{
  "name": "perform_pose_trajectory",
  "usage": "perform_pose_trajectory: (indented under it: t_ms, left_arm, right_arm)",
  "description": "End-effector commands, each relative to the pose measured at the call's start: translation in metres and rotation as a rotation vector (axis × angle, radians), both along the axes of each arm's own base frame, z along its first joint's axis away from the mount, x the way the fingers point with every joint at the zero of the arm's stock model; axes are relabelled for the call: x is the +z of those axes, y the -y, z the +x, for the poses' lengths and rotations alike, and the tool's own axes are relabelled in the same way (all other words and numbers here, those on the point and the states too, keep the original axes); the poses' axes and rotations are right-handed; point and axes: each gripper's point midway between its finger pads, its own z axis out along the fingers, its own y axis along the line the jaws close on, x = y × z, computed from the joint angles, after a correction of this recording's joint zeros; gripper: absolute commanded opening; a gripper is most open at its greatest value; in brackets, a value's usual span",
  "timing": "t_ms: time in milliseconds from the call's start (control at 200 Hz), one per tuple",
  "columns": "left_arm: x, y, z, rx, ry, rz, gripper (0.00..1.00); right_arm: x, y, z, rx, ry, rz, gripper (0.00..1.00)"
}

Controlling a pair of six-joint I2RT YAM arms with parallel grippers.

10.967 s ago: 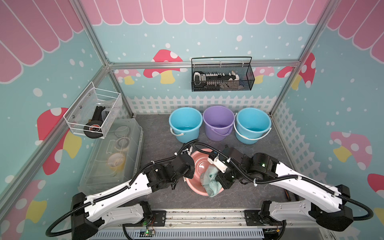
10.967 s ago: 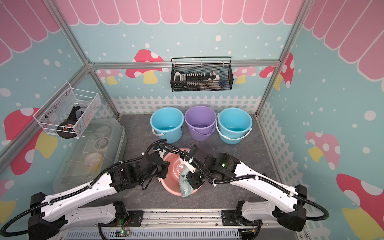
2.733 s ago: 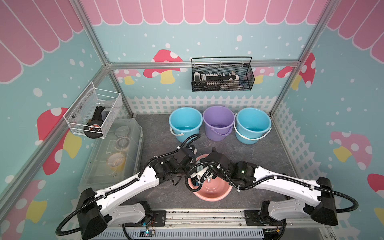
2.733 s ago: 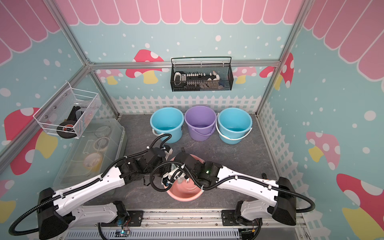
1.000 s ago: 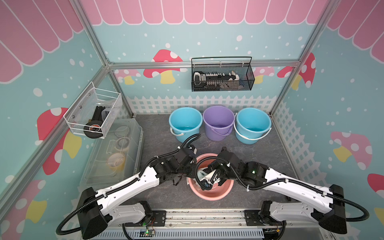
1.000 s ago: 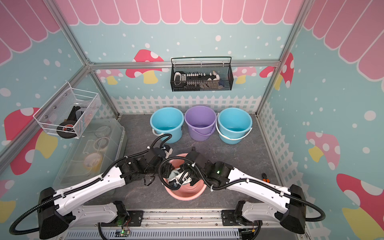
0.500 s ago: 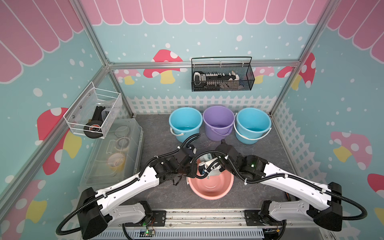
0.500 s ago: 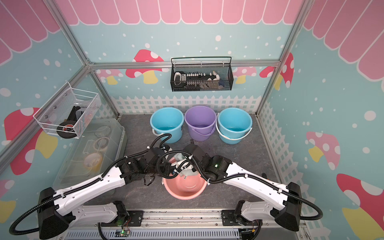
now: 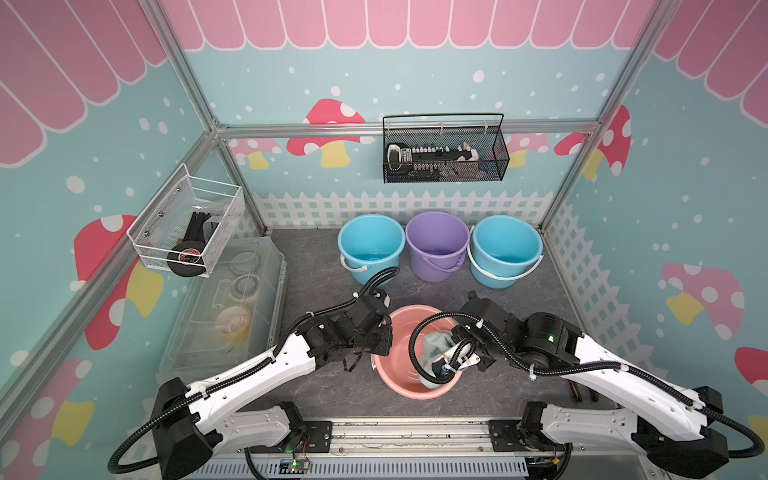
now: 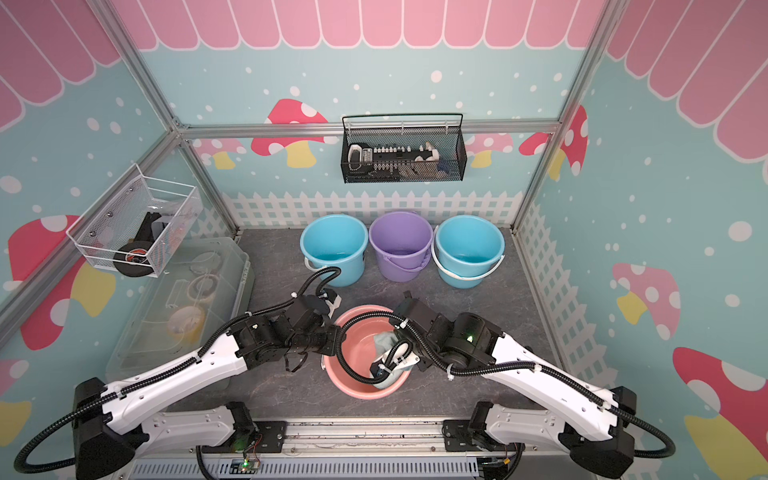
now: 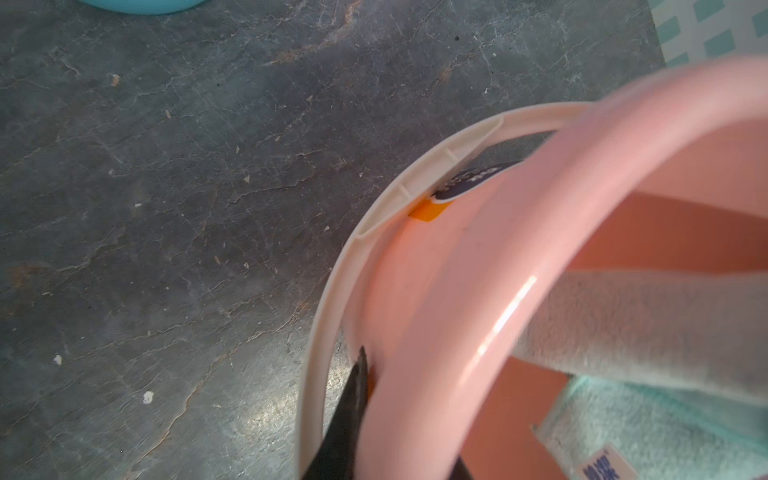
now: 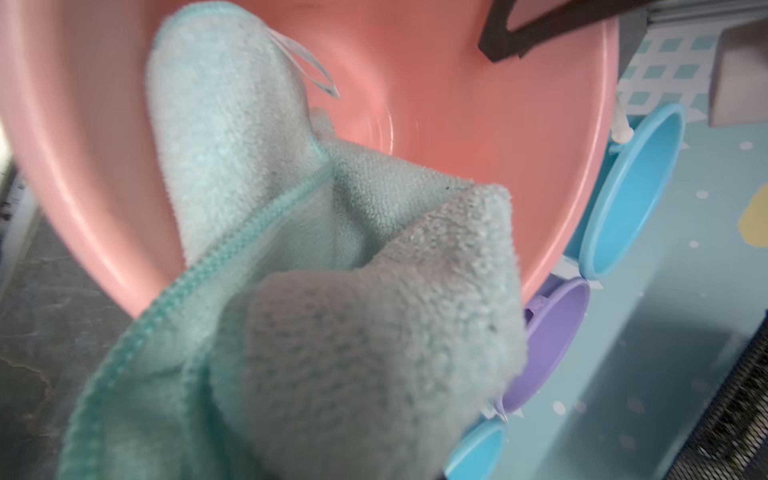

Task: Wipe the inside of the bucket with a cloth
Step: Wipe the dirt from the inside of the bucket.

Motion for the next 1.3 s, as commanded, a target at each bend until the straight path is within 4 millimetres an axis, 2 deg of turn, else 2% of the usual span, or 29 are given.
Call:
perform_pose_trajectory:
  t_ms: [0,160,295,355,440,620,816,1021,1201,1296]
  left_arm:
    - [0.032,0.009,0.009,0.035,0.045,-0.084,0.0]
    - [0.038,0.01,0.013,0.048,0.047,-0.092,0.0]
    - [0.046,0.013,0.018,0.056,0.053,-0.1,0.0]
    - [0.049,0.015,0.019,0.056,0.052,-0.106,0.0]
    - [0.049,0.017,0.021,0.052,0.051,-0.105,0.0]
    - [0.041,0.016,0.024,0.049,0.035,-0.085,0.0]
    - [0.03,-0.001,0.037,0.103,0.011,-0.069,0.0]
    - [0.023,-0.032,0.047,0.174,-0.007,-0.06,0.0]
    - [0.019,-0.076,0.047,0.26,-0.031,-0.031,0.0]
    - [0.02,-0.105,0.046,0.336,-0.036,-0.016,0.0]
  right_arm:
    - [-0.008,-0.012,-0.042,0.073,-0.23,0.075,0.0]
    - [-0.011,-0.043,-0.061,0.133,-0.362,0.206,0.0]
    - [-0.005,-0.074,-0.063,0.147,-0.409,0.377,0.0]
    - [-0.001,-0.087,-0.054,0.112,-0.39,0.457,0.0]
    - [0.013,-0.103,-0.031,0.016,-0.33,0.581,0.0]
    - [0.035,-0.115,0.013,-0.16,-0.189,0.764,0.0]
    - [0.06,-0.097,0.049,-0.348,-0.029,0.865,0.0]
    - [0.094,-0.056,0.075,-0.585,0.124,0.936,0.0]
    - [0.139,-0.005,0.093,-0.868,0.255,1.098,0.0]
    - [0.153,0.016,0.097,-0.98,0.297,1.166,0.0]
